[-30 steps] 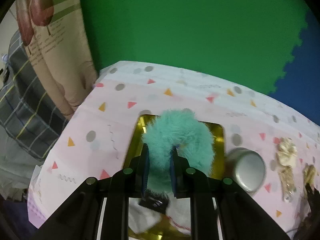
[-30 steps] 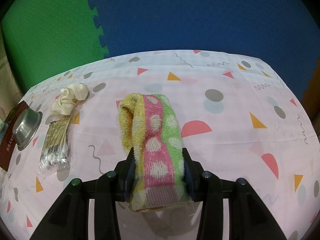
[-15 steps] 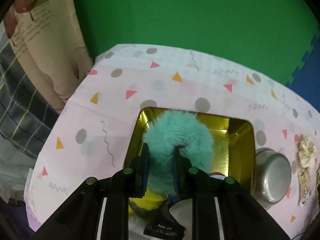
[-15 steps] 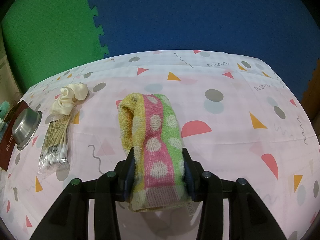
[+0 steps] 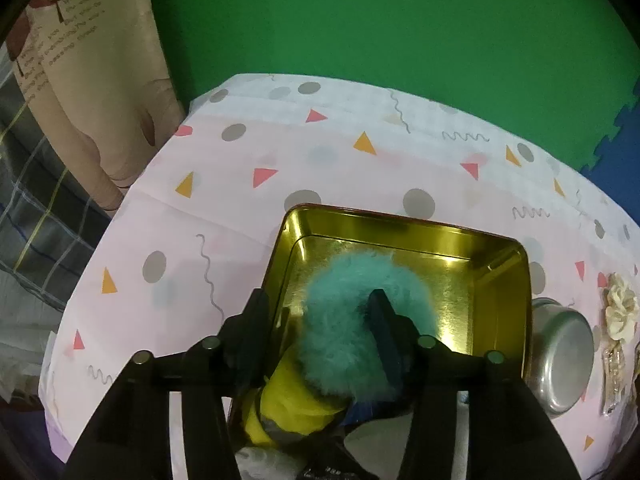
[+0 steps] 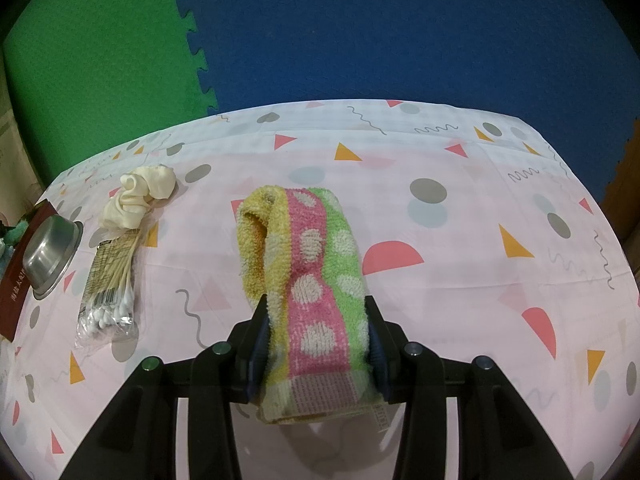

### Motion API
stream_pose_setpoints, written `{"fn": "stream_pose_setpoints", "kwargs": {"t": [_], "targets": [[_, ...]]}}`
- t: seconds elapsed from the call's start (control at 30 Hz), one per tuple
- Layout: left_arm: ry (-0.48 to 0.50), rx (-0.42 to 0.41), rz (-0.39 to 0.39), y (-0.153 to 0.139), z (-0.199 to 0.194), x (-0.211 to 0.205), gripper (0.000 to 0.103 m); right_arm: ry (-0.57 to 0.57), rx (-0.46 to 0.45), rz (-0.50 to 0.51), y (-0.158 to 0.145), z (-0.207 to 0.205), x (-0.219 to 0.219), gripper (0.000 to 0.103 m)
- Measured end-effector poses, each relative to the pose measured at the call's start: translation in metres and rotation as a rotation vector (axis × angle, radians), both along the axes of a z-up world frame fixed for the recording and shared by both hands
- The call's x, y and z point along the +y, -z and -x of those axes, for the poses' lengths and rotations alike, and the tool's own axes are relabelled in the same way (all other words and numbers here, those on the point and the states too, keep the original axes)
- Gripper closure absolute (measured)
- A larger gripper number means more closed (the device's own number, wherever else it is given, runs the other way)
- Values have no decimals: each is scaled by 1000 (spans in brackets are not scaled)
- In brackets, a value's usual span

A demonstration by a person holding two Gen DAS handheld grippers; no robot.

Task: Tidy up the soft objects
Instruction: 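Carry the green pom-pom into the gold tin and open the left tool, then withdraw the left tool from the tin while the right carries the striped towel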

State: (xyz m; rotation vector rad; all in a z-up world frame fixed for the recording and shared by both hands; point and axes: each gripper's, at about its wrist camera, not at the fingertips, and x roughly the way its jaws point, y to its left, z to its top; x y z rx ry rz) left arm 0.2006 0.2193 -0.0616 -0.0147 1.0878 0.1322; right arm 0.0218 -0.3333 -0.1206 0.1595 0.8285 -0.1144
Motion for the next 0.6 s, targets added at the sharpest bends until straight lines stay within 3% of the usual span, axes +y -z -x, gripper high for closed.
{"fn": "stream_pose_setpoints", "kwargs": {"t": [0.2, 0.33, 0.6], "targets": [[-5, -34, 12, -19, 18, 0, 53, 0, 0, 1, 0, 0, 1, 59], [17, -88, 6, -35, 46, -7, 43, 0, 0, 0, 0, 0, 1, 59], [41, -157, -32, -42, 117, -26, 33, 0, 0, 16, 0, 1, 1, 59]]}}
